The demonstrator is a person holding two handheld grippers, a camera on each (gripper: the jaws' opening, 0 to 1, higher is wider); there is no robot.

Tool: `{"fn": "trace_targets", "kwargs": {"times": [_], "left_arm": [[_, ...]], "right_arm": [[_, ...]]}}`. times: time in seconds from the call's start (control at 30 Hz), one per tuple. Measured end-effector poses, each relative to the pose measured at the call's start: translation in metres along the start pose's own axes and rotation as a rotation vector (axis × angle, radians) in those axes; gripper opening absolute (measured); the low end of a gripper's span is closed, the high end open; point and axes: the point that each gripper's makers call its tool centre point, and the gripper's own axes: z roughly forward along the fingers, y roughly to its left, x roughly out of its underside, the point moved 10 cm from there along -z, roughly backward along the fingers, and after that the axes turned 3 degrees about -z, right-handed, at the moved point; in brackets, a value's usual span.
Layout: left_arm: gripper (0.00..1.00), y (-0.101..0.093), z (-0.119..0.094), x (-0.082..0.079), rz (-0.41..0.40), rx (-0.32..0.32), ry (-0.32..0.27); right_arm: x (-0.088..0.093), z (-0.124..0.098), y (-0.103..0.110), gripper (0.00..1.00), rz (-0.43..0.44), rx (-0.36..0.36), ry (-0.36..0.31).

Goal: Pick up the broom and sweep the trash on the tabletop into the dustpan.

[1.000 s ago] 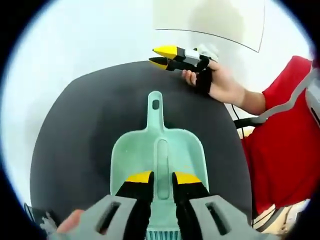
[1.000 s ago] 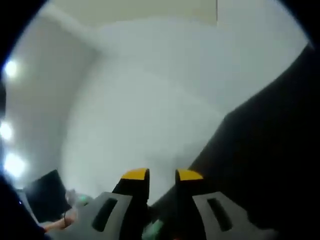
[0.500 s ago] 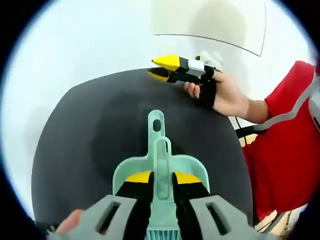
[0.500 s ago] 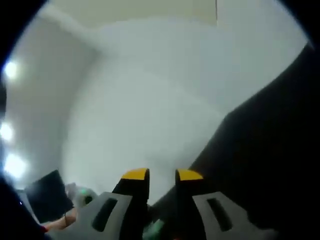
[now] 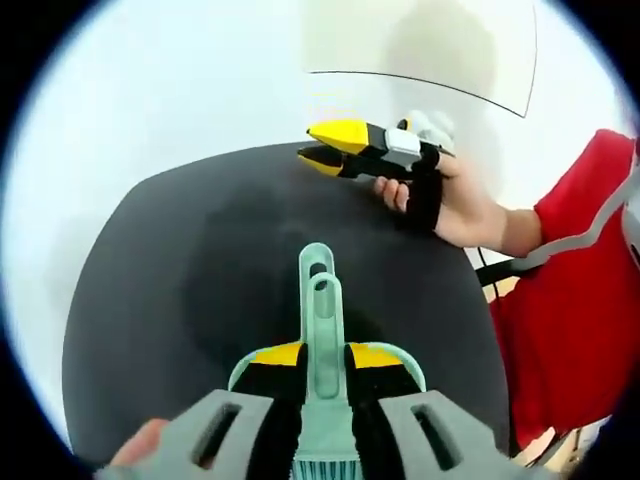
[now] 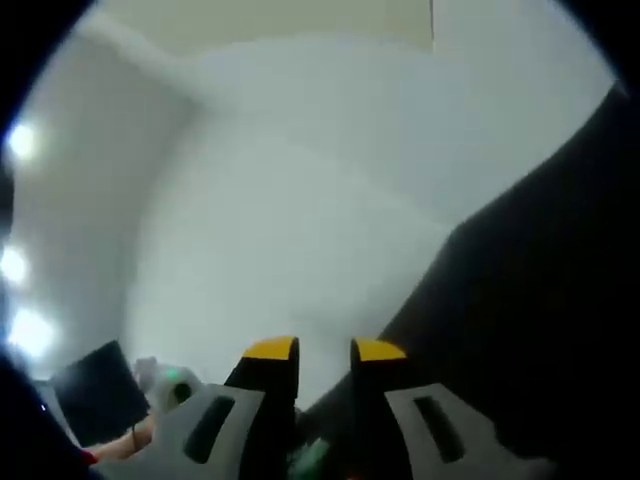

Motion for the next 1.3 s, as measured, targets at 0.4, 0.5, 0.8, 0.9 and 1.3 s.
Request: {"fn": "trace_targets", "kwargs": {"times": [0.4, 0.5, 0.8, 0.9, 1.3], "left_arm": [[0.13, 0.001, 0.010, -0.010, 0.003, 0.007, -0.010], [0.14, 0.001, 0.012, -0.012, 0.004, 0.006, -0.010], [0.14, 0.003, 0.018, -0.015, -0.011, 0.020, -0.019], [0.14, 0.003, 0.017, -0.016, -0.016, 0.020, -0.025], [0.21, 0.008, 0.001, -0.018, -0.002, -0.003, -0.105]], "right_arm": [[0.000, 0.000, -0.001, 0.23, -0.003, -0.001, 0.003], [0.000, 0.000, -0.001, 0.23, -0.004, 0.000, 0.003], [0.000, -0.001, 0.000, 0.23, -0.003, -0.006, 0.005], [0.001, -0.001, 0.000, 0.23, -0.004, -0.006, 0.005], [0.000, 0.000, -0.001, 0.23, -0.007, -0.006, 0.010]]}}
